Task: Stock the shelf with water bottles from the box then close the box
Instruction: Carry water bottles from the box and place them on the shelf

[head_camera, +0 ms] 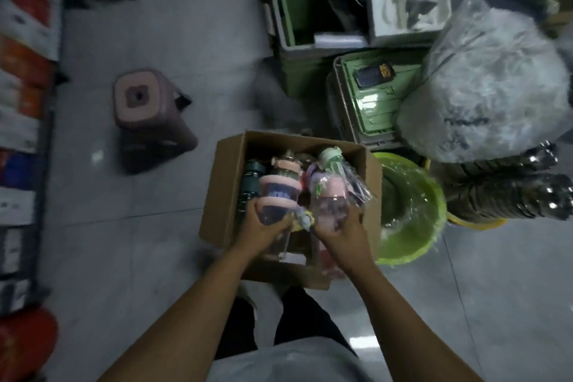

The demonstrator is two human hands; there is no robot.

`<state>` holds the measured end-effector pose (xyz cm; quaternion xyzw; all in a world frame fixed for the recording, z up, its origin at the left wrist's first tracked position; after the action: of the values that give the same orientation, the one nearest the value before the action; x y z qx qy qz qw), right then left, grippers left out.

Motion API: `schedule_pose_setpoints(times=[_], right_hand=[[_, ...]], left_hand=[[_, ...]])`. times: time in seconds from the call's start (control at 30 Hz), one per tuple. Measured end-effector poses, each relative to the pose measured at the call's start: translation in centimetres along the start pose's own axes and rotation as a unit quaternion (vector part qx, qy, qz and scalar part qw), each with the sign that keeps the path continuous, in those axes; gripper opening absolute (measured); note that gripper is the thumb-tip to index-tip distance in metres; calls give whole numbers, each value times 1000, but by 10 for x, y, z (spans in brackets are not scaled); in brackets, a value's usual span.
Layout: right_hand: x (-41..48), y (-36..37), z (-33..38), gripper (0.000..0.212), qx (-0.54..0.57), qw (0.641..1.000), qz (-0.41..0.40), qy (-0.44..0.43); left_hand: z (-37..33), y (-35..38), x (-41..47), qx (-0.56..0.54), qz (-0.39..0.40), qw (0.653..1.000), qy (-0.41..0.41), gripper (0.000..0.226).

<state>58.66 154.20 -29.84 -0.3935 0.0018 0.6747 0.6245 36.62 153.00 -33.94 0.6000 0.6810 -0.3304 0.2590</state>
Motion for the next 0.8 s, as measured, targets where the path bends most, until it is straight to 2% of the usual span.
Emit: schedule_pose_setpoints(times=[0.1, 0.2, 0.3, 0.43, 0.53, 0.7, 0.8], right_hand=[[-32, 26, 71, 43, 46, 993, 82, -66], [-72, 64, 142, 25, 62, 975, 170, -125], [-123, 117, 204, 34, 65, 947, 253, -187], [-221, 205, 263, 41, 56, 909, 328, -253], [-323, 282, 289, 38, 28, 870, 385, -307], [-520, 396, 314, 12, 4, 780, 494, -384], [-634, 451, 323, 17, 1, 732, 543, -411]], left_hand=[[1, -72, -57, -93, -75, 993, 20, 91], [18, -147, -118, -207, -157, 965, 44, 88], [55, -219, -186, -329, -229, 914, 61, 68], [120, -306, -293, -423, -325, 839, 111, 64], [174, -364, -389, -456, -395, 783, 155, 63], [278, -455, -552, -461, -520, 693, 193, 54], [325, -501, -649, -421, -604, 636, 232, 54]])
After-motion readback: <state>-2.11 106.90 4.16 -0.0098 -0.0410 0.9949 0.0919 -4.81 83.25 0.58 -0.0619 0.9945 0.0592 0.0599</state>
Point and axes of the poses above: each hand's wrist, its own x-axis towards the middle knuckle, its own y-axis out of the palm, z = x × y, the point moved 9 cm from there along x, towards the middle knuckle, and after that the axes turned 4 degrees about -x, right-handed, at the moved point
